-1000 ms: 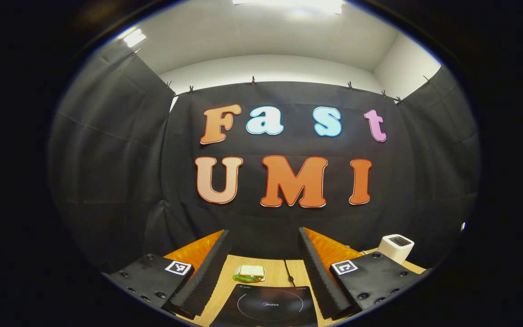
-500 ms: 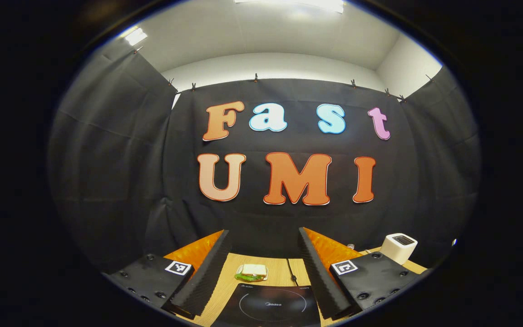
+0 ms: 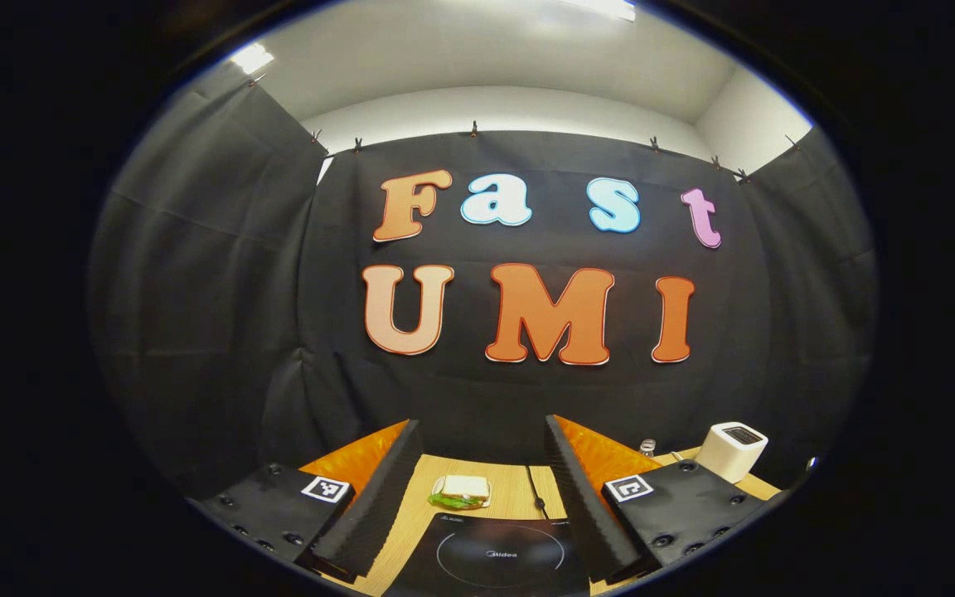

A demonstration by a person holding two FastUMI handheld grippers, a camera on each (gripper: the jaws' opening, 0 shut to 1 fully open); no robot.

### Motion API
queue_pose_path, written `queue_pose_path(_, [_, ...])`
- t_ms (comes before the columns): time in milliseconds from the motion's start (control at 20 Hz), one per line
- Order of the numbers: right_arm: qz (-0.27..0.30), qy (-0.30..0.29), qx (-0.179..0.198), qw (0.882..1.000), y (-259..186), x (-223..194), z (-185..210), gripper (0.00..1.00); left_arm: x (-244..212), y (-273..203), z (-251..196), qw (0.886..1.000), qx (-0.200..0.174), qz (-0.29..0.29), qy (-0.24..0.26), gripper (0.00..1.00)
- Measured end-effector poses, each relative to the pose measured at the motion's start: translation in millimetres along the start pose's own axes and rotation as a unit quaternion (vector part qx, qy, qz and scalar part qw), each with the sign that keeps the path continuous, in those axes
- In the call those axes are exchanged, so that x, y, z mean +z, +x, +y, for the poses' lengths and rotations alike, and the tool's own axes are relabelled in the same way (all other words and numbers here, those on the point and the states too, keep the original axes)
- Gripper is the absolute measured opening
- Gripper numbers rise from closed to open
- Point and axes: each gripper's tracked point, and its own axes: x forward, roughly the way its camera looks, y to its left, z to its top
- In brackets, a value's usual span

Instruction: First push the handle of the pot to place it horizontally, then grasp the pot with both hands and set it on the induction cooktop.

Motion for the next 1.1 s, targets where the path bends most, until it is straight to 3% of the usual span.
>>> queue_pose_path(200, [0.003, 0.016, -0.014, 1.000, 6, 5, -13, 0.00, -10, 5, 4, 1.000, -0.001, 0.010, -0.008, 0.96])
queue_pose_path(350, [-0.005, 0.027, -0.047, 0.999, 8, 13, -35, 0.00, -19, 14, 9, 1.000, 0.004, 0.021, -0.005, 0.96])
queue_pose_path(650, [-0.006, 0.046, -0.055, 0.997, 9, 24, -44, 0.00, -20, 19, -1, 1.000, -0.004, 0.022, -0.004, 0.95])
queue_pose_path(1100, [-0.025, 0.051, -0.095, 0.994, 14, 60, -75, 0.00, -23, 23, -5, 1.000, -0.002, 0.021, 0.008, 0.95])
